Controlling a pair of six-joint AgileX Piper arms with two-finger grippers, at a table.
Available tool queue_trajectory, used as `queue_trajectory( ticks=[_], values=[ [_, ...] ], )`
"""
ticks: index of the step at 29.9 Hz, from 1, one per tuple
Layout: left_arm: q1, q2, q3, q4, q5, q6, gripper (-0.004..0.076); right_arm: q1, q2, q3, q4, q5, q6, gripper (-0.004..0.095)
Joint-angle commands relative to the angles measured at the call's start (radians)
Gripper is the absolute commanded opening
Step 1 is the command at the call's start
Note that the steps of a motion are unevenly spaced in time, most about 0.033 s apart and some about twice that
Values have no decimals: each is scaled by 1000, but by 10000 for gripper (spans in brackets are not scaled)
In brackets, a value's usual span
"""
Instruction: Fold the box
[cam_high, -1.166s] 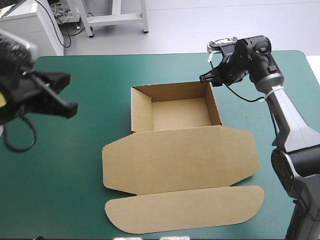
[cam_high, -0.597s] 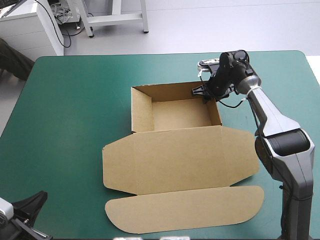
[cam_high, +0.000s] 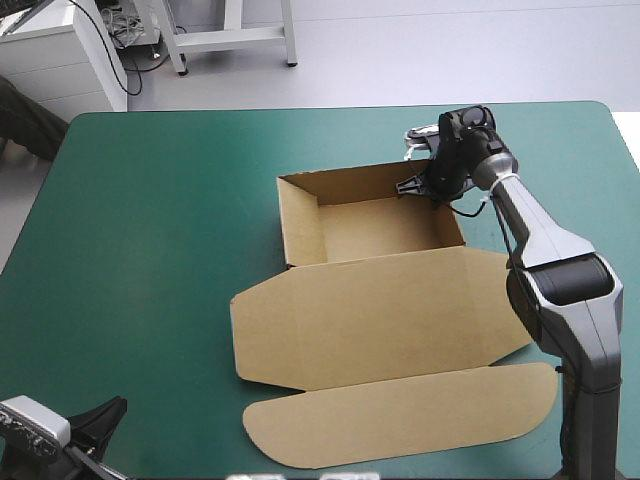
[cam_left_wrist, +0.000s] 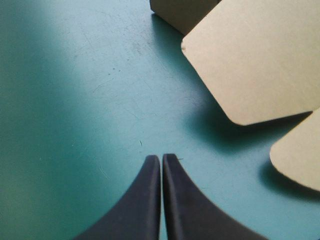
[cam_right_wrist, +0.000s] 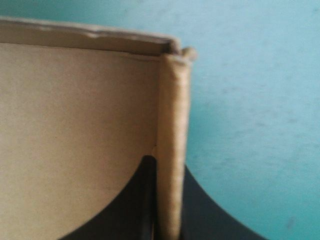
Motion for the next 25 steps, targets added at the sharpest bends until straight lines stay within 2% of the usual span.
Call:
queue_trajectory(
  ticks=[1,6,11,15,20,25],
  values=[
    [-3,-5,-22,-1,-77,-13,-8,-92,-61,-26,-195,15,-13,-20],
    [-3,-5,-22,-1,-77,-13,-8,-284,-68,-27,-224,15,-13,-20],
    [-3,-5,-22,-1,-73,-13,-8,-509,-76,-27,-155,15,-13,-20],
    [-3,-5,-22,-1,-73,-13,-8,-631,-83,-27,-107,15,-13,-20],
    [-3,-5,-22,-1,-71,-13,-8,-702,-83,-27,-98,15,-2,-20],
    [-3,-5,-22,-1,-71,-13,-8,-708,-83,-27,-73,15,12,-1]
  ],
)
